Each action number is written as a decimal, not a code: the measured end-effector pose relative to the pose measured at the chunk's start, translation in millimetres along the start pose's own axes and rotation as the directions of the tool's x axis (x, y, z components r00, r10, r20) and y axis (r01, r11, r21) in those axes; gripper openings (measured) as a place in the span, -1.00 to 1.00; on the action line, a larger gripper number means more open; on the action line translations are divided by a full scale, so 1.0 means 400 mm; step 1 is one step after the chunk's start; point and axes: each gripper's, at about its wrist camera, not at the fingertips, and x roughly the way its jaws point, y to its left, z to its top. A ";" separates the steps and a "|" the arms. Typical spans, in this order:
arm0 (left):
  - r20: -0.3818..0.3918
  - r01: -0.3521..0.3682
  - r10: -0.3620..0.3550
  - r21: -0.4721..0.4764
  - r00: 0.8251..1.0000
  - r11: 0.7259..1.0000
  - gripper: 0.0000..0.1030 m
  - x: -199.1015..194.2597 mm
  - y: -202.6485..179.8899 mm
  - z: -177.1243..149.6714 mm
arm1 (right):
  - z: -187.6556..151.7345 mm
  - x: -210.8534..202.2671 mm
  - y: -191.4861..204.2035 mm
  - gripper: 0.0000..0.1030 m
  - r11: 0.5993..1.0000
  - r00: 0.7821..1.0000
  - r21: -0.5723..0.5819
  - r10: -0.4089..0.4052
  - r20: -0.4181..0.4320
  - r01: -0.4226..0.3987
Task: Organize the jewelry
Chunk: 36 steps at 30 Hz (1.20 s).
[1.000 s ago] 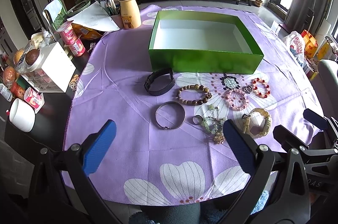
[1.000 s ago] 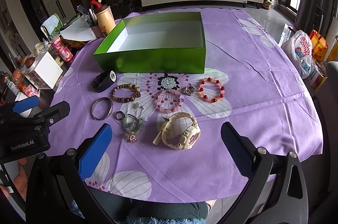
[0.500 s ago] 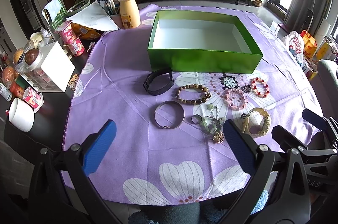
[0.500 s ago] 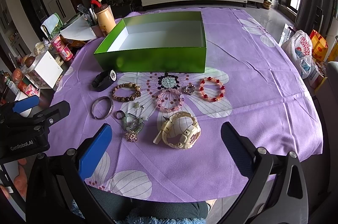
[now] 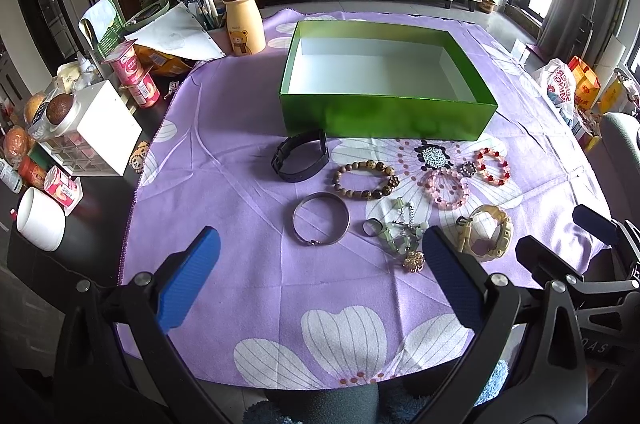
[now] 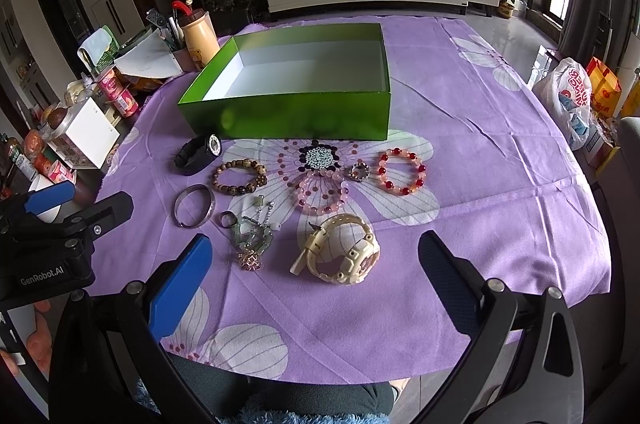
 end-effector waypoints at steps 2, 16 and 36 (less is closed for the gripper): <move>0.000 0.000 0.000 0.000 1.000 1.000 0.96 0.000 0.000 0.000 | 0.001 -0.001 -0.001 0.97 1.000 1.000 -0.001 -0.001 0.001 0.001; -0.006 0.003 -0.003 -0.001 1.000 1.000 0.96 0.006 -0.003 0.002 | 0.000 0.005 0.003 0.97 1.000 1.000 0.006 0.001 -0.004 -0.001; -0.030 0.135 -0.138 -0.097 0.990 0.986 0.96 0.182 0.069 -0.051 | -0.042 0.115 -0.148 0.77 0.977 0.992 0.195 0.107 -0.067 -0.092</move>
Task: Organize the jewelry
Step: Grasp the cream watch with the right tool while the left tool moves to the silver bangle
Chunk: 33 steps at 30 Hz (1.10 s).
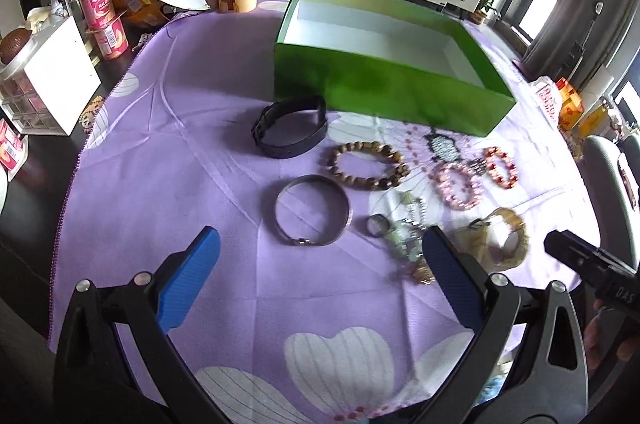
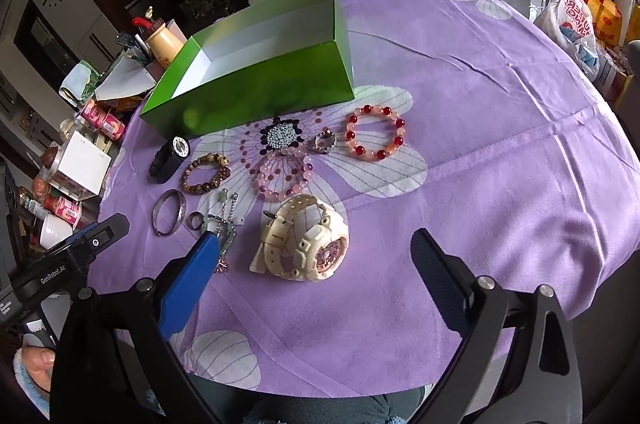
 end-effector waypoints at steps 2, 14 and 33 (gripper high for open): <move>-0.004 -0.006 0.006 0.007 1.000 1.000 0.96 0.014 0.008 -0.005 | -0.006 0.020 -0.002 0.67 1.000 1.000 0.001 0.000 -0.016 0.000; -0.032 -0.034 0.035 0.038 0.999 0.999 0.67 0.108 0.016 -0.014 | -0.009 0.090 -0.007 0.08 0.999 0.998 -0.024 -0.047 -0.033 0.046; -0.026 -0.131 0.132 0.024 0.991 0.991 -0.04 0.160 0.067 0.030 | -0.007 0.098 0.022 -0.63 0.977 0.992 -0.175 -0.121 0.022 0.123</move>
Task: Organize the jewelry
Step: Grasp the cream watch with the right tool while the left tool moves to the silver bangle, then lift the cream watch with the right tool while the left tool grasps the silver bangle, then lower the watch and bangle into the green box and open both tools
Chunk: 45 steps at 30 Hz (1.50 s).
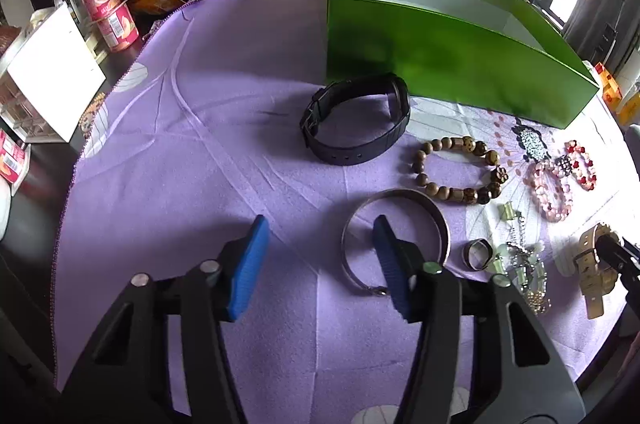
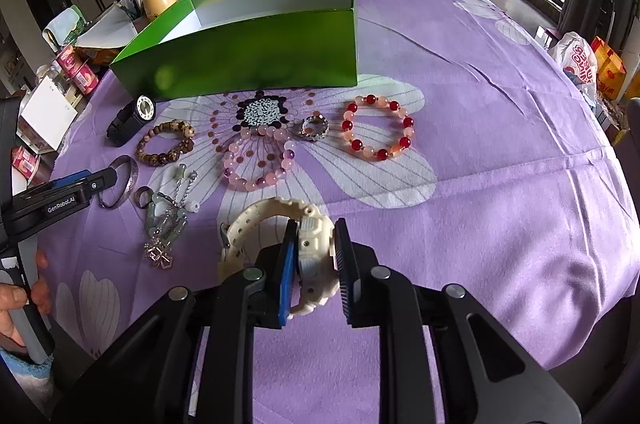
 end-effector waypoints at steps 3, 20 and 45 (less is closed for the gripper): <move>0.019 0.012 -0.013 0.034 1.000 0.999 -0.39 -0.002 -0.004 0.000 | 0.001 0.001 -0.003 -0.64 1.000 1.000 0.005 -0.001 0.006 0.001; 0.056 0.170 -0.172 0.032 0.984 0.985 -0.94 -0.080 -0.023 0.001 | 0.019 -0.062 -0.009 -0.64 1.000 0.997 0.018 0.005 0.083 -0.007; 0.178 0.195 -0.195 0.017 0.964 0.981 -0.93 -0.118 -0.067 0.271 | 0.266 -0.098 0.032 -0.64 0.996 0.960 -0.031 0.087 0.266 -0.082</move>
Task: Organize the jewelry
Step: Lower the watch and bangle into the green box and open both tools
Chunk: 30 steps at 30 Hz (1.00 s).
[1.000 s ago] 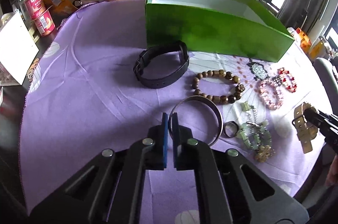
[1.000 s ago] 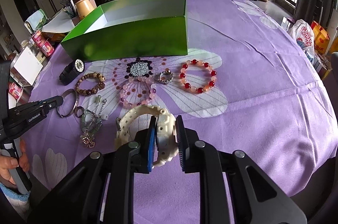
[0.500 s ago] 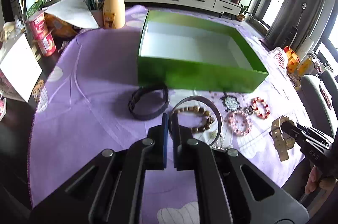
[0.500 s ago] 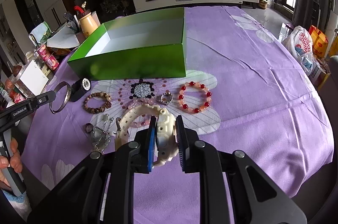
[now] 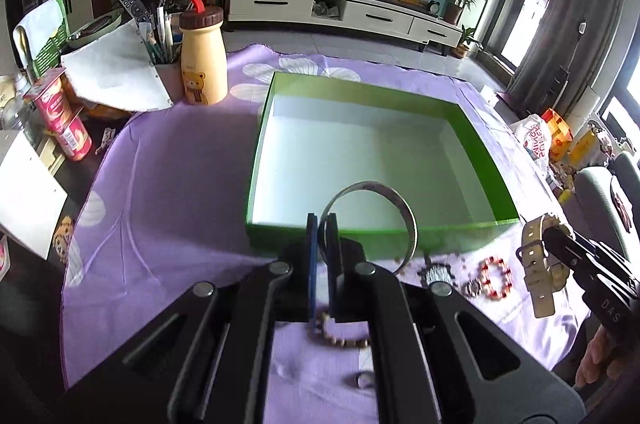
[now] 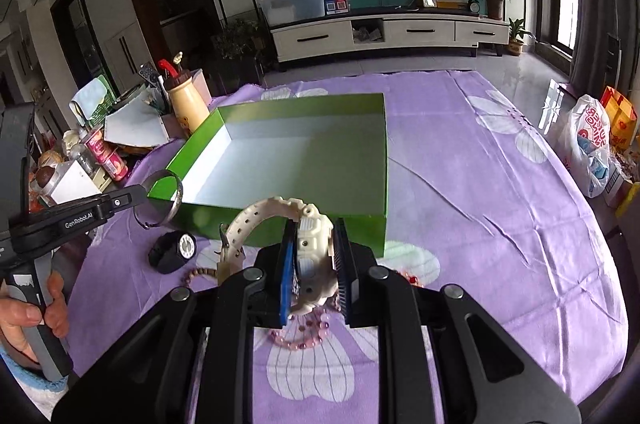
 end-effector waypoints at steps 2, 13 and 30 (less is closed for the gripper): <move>-0.002 -0.010 0.010 -0.004 1.000 1.000 -0.93 0.025 -0.002 0.021 | 0.027 0.026 0.001 -0.64 1.000 1.000 0.001 0.002 0.006 -0.002; -0.060 -0.064 0.063 -0.020 0.996 0.998 -0.92 0.194 0.007 0.101 | 0.104 0.218 -0.008 -0.64 0.999 0.998 0.019 -0.024 -0.053 0.025; -0.049 -0.103 0.104 0.024 0.993 0.994 -0.06 0.190 -0.002 0.092 | 0.084 0.217 -0.004 -0.21 1.000 0.998 0.014 0.003 -0.067 -0.003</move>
